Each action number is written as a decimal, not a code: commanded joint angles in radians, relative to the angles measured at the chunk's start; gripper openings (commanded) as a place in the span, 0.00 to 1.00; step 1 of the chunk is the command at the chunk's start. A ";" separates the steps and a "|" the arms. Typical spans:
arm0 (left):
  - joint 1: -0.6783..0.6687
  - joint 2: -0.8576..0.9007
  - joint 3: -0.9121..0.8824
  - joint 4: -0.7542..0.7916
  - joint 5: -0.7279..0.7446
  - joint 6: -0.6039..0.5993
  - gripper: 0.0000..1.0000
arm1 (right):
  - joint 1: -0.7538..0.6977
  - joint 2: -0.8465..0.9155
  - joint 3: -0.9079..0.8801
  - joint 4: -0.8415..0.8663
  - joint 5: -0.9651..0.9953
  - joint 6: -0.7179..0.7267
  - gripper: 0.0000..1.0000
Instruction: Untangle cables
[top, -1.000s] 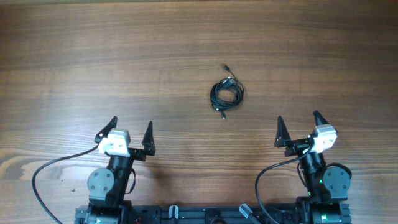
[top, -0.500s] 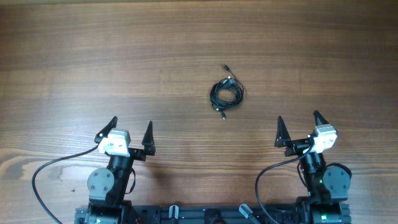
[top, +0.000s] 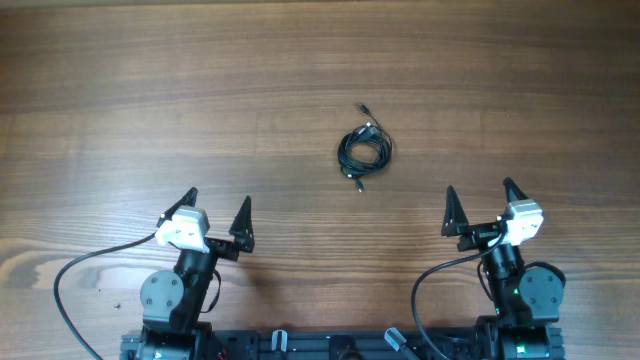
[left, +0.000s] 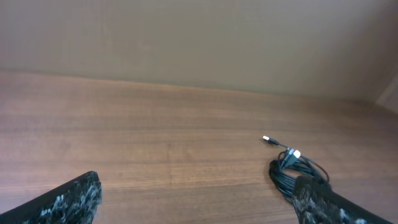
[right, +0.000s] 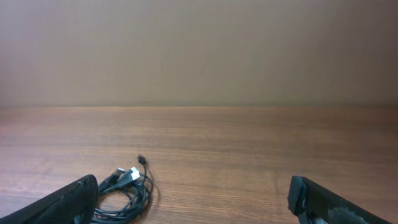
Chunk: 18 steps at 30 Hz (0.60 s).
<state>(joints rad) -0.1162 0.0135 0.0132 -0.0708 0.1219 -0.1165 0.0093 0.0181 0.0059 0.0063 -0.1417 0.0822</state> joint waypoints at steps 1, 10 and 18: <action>-0.005 -0.003 0.052 -0.079 0.018 -0.075 1.00 | 0.000 0.009 0.015 -0.027 -0.015 0.052 1.00; -0.005 0.188 0.251 -0.227 0.000 -0.074 1.00 | -0.001 0.180 0.125 -0.127 0.007 0.052 1.00; -0.005 0.541 0.528 -0.369 0.001 -0.074 1.00 | 0.000 0.456 0.346 -0.288 0.004 0.052 1.00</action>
<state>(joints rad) -0.1162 0.4194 0.4072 -0.3866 0.1215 -0.1795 0.0093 0.3775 0.2436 -0.2417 -0.1402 0.1181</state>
